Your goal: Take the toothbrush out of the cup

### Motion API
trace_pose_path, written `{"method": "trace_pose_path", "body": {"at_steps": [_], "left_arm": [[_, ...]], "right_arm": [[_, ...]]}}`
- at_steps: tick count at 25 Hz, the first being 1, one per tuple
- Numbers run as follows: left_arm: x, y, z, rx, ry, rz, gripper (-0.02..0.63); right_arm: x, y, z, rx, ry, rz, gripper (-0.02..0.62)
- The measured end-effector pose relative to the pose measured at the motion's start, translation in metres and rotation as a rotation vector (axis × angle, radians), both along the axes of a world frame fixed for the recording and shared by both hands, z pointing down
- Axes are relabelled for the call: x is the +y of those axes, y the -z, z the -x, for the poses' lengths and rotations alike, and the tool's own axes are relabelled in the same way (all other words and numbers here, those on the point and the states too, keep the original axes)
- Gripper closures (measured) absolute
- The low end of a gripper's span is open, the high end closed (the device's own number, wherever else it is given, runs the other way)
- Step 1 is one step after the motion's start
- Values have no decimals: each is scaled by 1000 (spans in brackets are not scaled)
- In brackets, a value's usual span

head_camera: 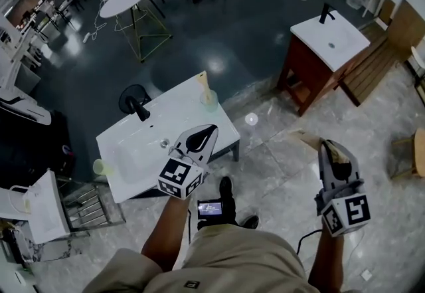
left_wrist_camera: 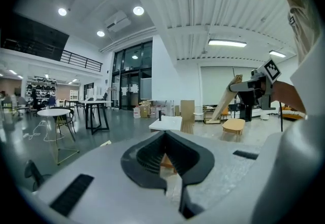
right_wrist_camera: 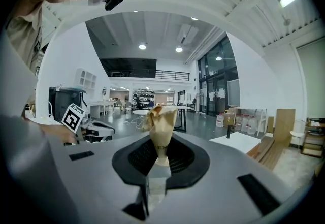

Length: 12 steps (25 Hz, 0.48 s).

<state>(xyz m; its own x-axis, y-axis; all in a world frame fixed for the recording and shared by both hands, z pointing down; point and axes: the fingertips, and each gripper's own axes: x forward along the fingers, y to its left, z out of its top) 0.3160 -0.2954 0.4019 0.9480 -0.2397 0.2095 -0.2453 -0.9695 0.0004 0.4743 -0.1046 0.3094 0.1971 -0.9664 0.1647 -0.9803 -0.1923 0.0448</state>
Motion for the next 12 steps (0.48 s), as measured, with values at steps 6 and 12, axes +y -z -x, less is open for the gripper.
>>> {"method": "trace_pose_path", "body": {"at_steps": [6,12], "left_arm": [[-91,-56,-31,-47,72,33,597],[-179,-127,-59,-116,167,85,505]], "right_arm": [[-55,-47,-17,-51,-7,73,565],[-105,-96,-43,-87,-33,145,565]]}}
